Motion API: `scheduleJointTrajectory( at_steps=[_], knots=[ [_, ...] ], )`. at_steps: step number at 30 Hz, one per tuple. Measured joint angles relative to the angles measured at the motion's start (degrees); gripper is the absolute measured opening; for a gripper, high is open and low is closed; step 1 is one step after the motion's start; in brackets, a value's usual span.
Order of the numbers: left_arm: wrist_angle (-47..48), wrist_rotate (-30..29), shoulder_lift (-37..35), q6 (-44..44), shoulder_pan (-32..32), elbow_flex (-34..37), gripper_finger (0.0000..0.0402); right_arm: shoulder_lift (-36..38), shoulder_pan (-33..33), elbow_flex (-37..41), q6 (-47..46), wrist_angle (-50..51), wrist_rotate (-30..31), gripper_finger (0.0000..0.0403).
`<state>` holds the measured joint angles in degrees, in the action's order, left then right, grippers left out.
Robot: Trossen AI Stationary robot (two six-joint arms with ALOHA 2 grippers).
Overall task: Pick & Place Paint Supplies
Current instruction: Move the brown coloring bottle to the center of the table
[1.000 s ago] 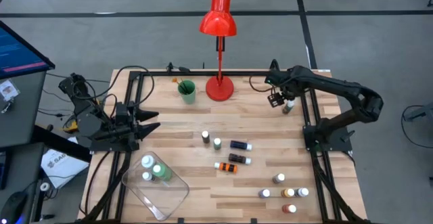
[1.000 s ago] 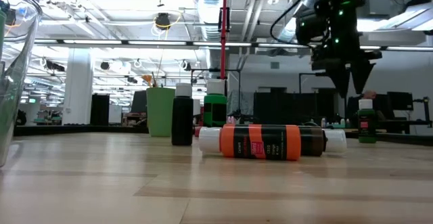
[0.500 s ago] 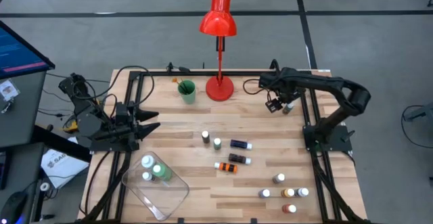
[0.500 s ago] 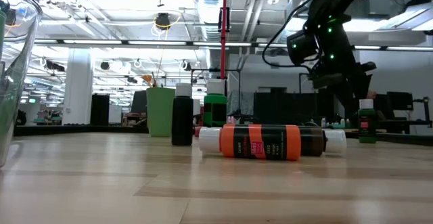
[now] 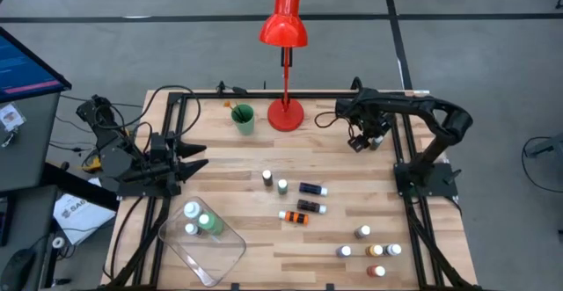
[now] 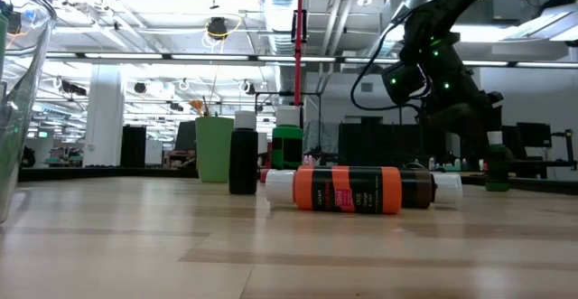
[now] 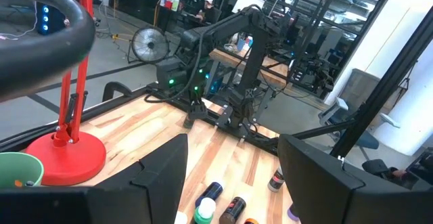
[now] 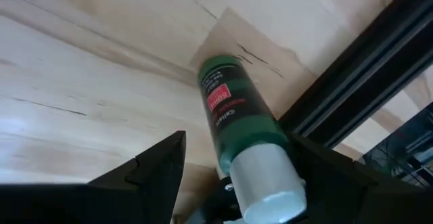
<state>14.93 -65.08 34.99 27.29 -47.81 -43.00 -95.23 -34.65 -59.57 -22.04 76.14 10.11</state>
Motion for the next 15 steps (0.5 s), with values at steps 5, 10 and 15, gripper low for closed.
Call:
scheduleJointTrajectory(
  at_steps=[5,10,15],
  knots=[
    [0.0,0.0,0.0,0.0,0.0,0.0,0.0222,-1.8,0.0,0.0,1.5,0.0,0.0,0.0245],
    [0.0,0.0,0.0,0.0,0.0,0.0,0.0222,-2.7,0.0,0.0,1.9,0.2,0.0,0.0196],
    [0.0,0.0,0.0,0.0,0.0,0.0,0.0222,-2.4,0.0,0.0,2.7,0.3,0.0,0.0135]
  ],
)
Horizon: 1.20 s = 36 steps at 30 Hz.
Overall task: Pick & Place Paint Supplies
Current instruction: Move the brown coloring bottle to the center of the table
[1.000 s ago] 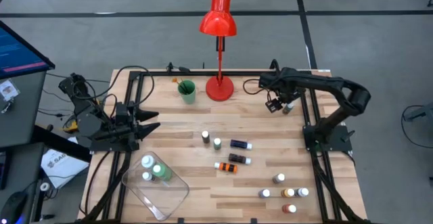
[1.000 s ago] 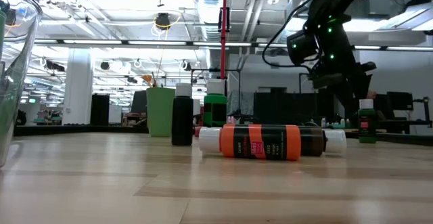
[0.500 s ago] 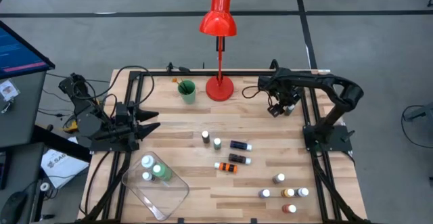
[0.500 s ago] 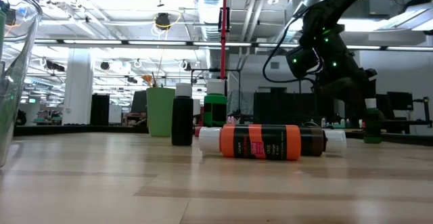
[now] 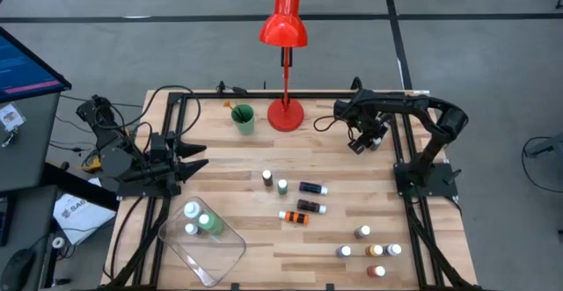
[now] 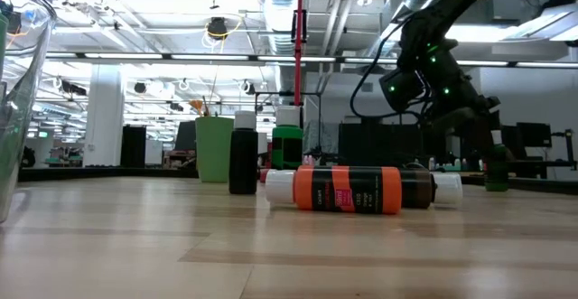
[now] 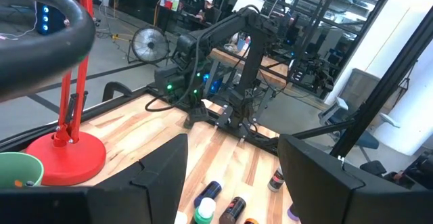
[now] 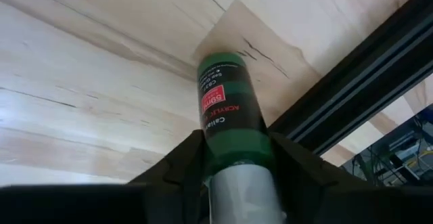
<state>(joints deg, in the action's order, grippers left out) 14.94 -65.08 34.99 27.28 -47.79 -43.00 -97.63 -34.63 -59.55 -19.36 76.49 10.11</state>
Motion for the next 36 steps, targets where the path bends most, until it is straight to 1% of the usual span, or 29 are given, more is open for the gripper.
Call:
scheduleJointTrajectory(
  at_steps=[6,11,16,18,20,25,27,28,32,34,36],
  knots=[
    [0.0,0.0,0.0,-0.3,0.0,0.0,0.0222,0.4,0.5,0.0,-0.2,-0.7,0.1,0.0136],
    [0.0,0.0,0.0,-0.3,0.0,0.0,0.0222,5.4,3.5,0.0,-3.3,-7.8,0.1,0.0142],
    [0.0,0.0,0.0,-0.3,0.0,0.0,0.0222,14.0,10.6,0.0,-9.3,-20.6,0.0,0.0136],
    [0.0,0.0,0.0,-0.4,0.0,0.0,0.0222,16.2,14.4,0.0,-13.0,-26.1,0.4,0.0138],
    [0.0,0.0,0.0,-0.4,0.0,0.0,0.0222,17.2,18.2,0.0,-16.2,-30.6,2.6,0.0143],
    [0.0,0.0,0.0,-0.5,0.0,0.0,0.0222,14.7,28.0,-0.1,-22.5,-39.2,12.4,0.0141],
    [0.0,0.0,0.0,-0.5,0.0,0.0,0.0222,12.5,31.2,-0.1,-22.7,-43.1,14.8,0.0139],
    [0.0,0.0,0.0,-0.5,0.0,0.0,0.0222,11.3,32.5,0.0,-22.2,-44.7,15.0,0.014],
    [0.0,0.0,0.0,-0.5,0.0,0.0,0.0222,6.6,35.1,0.0,-18.4,-51.3,14.1,0.0148],
    [0.0,0.0,0.0,-0.5,0.0,0.0,0.0222,4.6,35.1,0.0,-15.0,-54.7,11.0,0.0149],
    [0.0,0.0,0.0,-0.5,0.0,0.0,0.0222,3.4,34.2,0.0,-12.5,-56.6,6.0,0.0146]
  ],
)
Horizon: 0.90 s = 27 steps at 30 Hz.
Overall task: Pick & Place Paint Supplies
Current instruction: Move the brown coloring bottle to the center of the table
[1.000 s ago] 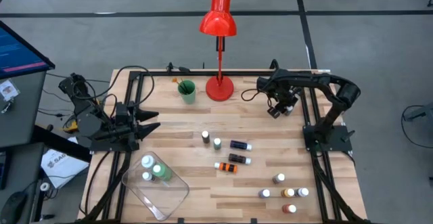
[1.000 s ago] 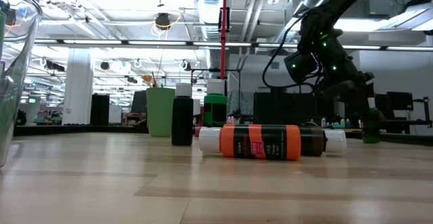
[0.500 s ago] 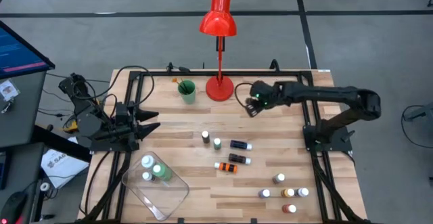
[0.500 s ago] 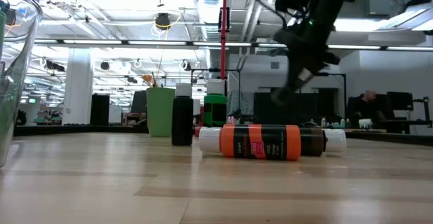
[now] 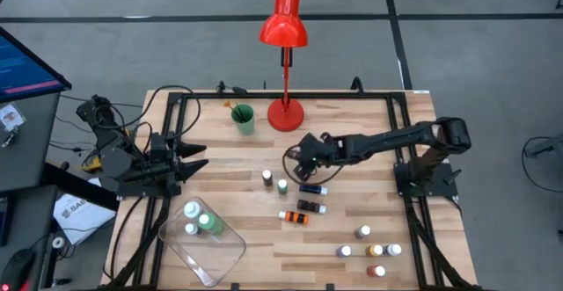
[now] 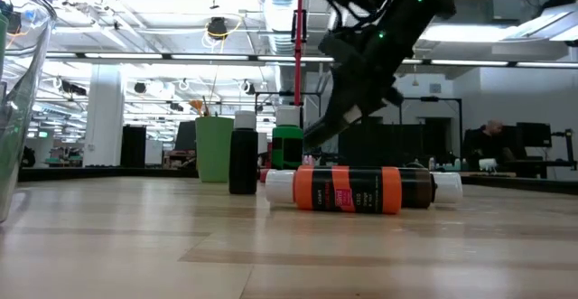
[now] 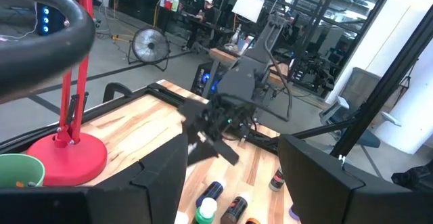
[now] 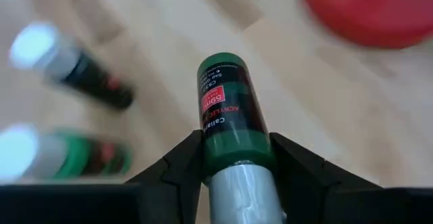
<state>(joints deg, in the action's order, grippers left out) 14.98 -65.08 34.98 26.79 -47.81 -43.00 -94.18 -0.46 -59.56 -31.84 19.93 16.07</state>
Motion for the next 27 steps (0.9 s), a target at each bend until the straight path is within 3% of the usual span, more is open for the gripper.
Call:
scheduleJointTrajectory(
  at_steps=[10,13,27],
  knots=[
    [0.0,0.0,0.0,0.0,0.0,0.0,0.0222,-2.7,-6.9,0.0,14.7,-1.8,-25.7,0.0149],
    [0.0,0.0,0.0,0.0,0.0,0.0,0.0222,-4.5,-9.1,0.1,17.3,-1.1,-30.7,0.0144],
    [0.0,0.0,0.0,0.1,0.0,0.0,0.0222,-9.2,-11.4,-0.1,21.3,-1.4,-35.9,0.0157]
  ],
)
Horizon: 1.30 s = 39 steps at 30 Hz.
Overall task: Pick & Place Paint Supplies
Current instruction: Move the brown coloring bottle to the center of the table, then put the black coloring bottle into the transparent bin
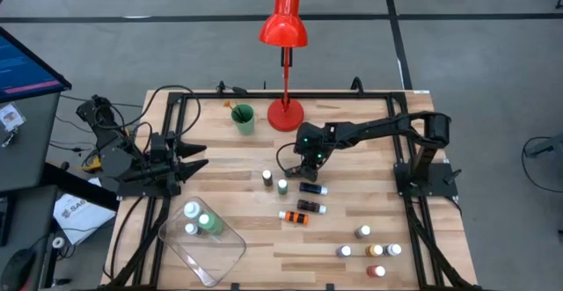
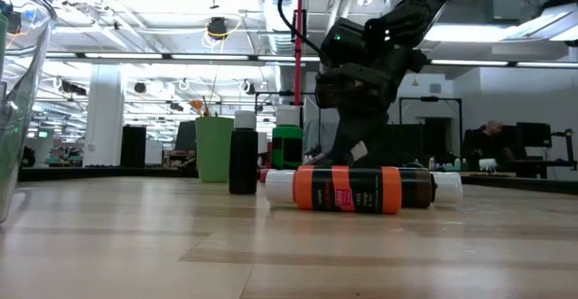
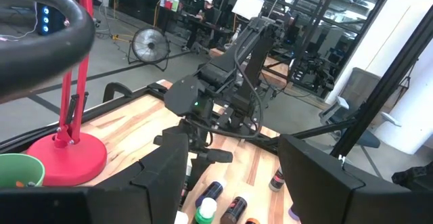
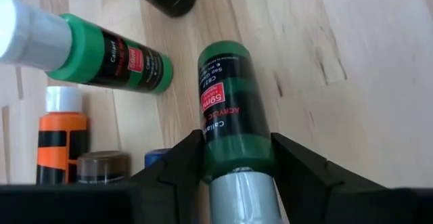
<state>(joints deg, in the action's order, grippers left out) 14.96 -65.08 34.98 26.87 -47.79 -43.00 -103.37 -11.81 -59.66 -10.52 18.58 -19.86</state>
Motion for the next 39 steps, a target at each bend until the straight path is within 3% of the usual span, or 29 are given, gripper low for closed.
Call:
scheduleJointTrajectory(
  at_steps=[6,17,25,32,39],
  knots=[
    [0.0,0.0,0.0,0.0,0.0,0.0,0.0222,0.0,0.0,0.0,0.0,1.4,0.5,0.0169],
    [0.0,0.0,0.0,0.0,0.0,0.0,0.0222,-0.1,0.0,0.1,0.6,5.1,3.8,0.0226],
    [0.0,0.0,0.0,0.0,0.0,0.0,0.0222,0.3,0.0,0.1,-0.2,5.6,5.1,0.0226],
    [0.0,0.9,0.5,-1.3,0.0,0.0,0.0222,6.6,0.1,-1.2,-1.3,10.9,6.9,0.0228],
    [0.0,2.9,6.6,-5.3,2.9,0.0,0.0228,19.7,1.2,-2.7,-6.8,16.3,7.1,0.0224]
  ],
)
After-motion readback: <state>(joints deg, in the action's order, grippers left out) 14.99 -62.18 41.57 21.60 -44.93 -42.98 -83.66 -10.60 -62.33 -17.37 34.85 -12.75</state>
